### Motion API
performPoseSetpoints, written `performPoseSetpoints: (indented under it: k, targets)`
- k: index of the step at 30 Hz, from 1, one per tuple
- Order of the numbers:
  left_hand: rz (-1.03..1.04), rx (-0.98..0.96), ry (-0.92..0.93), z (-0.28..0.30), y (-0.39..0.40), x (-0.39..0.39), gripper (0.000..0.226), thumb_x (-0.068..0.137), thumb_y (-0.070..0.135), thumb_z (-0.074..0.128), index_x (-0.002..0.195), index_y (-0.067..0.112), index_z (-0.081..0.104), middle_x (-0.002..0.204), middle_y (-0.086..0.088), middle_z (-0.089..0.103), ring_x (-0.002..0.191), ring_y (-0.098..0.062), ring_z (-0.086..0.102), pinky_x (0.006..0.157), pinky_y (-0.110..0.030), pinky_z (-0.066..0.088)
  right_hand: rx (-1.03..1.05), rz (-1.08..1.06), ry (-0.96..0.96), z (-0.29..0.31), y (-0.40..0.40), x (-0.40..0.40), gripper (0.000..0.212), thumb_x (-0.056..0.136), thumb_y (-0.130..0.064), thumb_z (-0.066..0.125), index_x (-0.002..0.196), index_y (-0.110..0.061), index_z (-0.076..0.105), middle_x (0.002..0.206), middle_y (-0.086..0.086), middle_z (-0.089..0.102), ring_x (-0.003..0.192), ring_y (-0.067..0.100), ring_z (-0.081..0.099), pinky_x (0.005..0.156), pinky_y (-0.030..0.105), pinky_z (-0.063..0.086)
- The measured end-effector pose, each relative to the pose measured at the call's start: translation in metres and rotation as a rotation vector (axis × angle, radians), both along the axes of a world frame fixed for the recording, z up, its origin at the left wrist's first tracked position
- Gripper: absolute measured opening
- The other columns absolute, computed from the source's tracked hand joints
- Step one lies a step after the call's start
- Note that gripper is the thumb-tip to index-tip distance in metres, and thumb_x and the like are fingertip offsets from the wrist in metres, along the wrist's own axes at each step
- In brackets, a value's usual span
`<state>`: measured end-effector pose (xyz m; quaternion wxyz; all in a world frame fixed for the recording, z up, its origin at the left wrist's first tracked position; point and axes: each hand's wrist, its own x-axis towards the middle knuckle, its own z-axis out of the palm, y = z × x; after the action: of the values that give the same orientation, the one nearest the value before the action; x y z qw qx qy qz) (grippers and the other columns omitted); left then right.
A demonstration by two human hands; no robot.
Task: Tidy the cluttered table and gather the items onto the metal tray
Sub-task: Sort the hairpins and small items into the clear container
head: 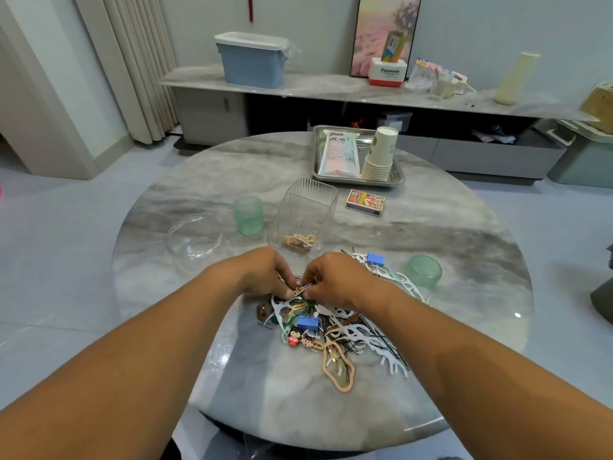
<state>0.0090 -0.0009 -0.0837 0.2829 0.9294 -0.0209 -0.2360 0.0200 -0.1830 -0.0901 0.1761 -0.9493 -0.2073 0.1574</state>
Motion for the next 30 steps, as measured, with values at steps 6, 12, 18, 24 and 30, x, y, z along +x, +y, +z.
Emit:
performPoseSetpoints:
  k: [6, 12, 18, 24, 30]
  targets:
    - [0.008, 0.005, -0.154, 0.01, -0.005, 0.003, 0.016, 0.089, 0.02, 0.076, 0.081, 0.032, 0.069, 0.074, 0.013, 0.061, 0.068, -0.004, 0.055, 0.057, -0.021, 0.039, 0.054, 0.027, -0.066, 0.01, -0.001, 0.003, 0.011, 0.087, -0.029, 0.079, 0.091, -0.023, 0.07, 0.096, -0.002, 0.068, 0.085, 0.019, 0.065, 0.074, 0.035, 0.055]
    - [-0.091, 0.1, -0.007, 0.015, -0.013, -0.005, 0.024, 0.077, 0.025, 0.088, 0.088, 0.03, 0.068, 0.082, 0.007, 0.07, 0.074, -0.013, 0.066, 0.059, -0.026, 0.045, 0.075, -0.07, 0.173, 0.041, -0.047, 0.02, 0.008, 0.093, -0.021, 0.074, 0.092, -0.016, 0.069, 0.082, -0.002, 0.075, 0.067, 0.006, 0.07, 0.061, 0.022, 0.052]
    - [-0.171, 0.188, -0.038, 0.003, -0.028, -0.016, 0.041, 0.07, 0.035, 0.091, 0.1, 0.033, 0.063, 0.086, 0.012, 0.059, 0.079, -0.013, 0.06, 0.062, -0.029, 0.043, 0.07, -0.14, 0.252, 0.036, -0.07, 0.017, 0.01, 0.092, -0.017, 0.073, 0.092, -0.013, 0.064, 0.087, 0.002, 0.076, 0.075, 0.01, 0.074, 0.066, 0.028, 0.059]
    - [-0.154, 0.218, -0.065, 0.0, -0.023, -0.017, 0.046, 0.072, 0.032, 0.09, 0.105, 0.034, 0.058, 0.09, 0.012, 0.053, 0.084, -0.015, 0.056, 0.065, -0.029, 0.042, 0.113, -0.156, 0.163, 0.036, -0.068, 0.016, 0.018, 0.081, -0.015, 0.084, 0.083, -0.014, 0.065, 0.078, 0.001, 0.074, 0.079, 0.019, 0.075, 0.064, 0.034, 0.059]
    - [-0.105, 0.109, -0.063, 0.001, -0.027, -0.017, 0.038, 0.074, 0.029, 0.09, 0.096, 0.033, 0.06, 0.089, 0.009, 0.058, 0.08, -0.013, 0.059, 0.06, -0.027, 0.043, 0.204, -0.179, 0.197, 0.036, -0.063, 0.013, 0.015, 0.086, -0.015, 0.081, 0.092, -0.011, 0.067, 0.082, 0.004, 0.078, 0.071, 0.013, 0.075, 0.055, 0.021, 0.05]
